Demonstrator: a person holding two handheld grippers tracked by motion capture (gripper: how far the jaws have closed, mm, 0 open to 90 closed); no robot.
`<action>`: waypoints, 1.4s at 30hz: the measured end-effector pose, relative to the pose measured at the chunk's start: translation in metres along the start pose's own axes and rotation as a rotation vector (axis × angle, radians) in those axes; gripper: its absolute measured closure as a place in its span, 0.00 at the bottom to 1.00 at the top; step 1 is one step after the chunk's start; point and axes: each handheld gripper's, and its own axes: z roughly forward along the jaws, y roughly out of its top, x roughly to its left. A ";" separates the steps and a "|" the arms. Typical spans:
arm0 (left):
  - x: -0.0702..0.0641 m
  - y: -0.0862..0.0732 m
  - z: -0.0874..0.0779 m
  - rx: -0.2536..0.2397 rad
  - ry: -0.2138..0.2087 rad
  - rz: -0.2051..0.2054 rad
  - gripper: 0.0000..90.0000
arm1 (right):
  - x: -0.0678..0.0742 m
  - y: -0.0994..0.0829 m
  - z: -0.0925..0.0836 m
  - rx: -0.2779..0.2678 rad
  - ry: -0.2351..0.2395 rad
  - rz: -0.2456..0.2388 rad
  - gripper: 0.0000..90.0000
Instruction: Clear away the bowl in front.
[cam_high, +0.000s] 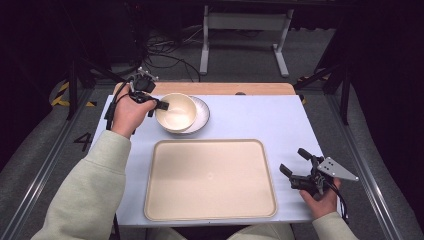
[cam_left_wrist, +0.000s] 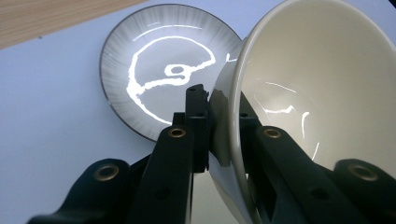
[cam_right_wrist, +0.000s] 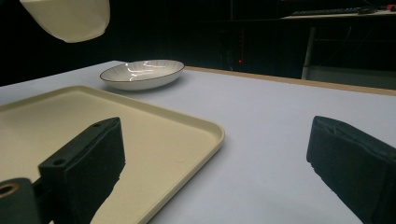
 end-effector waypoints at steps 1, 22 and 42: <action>0.000 0.000 0.000 0.000 0.000 0.000 0.92 | 0.000 0.000 0.000 0.000 0.000 0.000 0.05; -0.049 -0.004 -0.001 0.083 -0.098 0.181 0.92 | 0.000 0.000 0.000 0.002 0.000 0.000 0.05; -0.085 -0.010 0.010 0.164 -0.154 0.319 0.92 | 0.000 0.000 0.000 0.000 0.001 0.000 0.05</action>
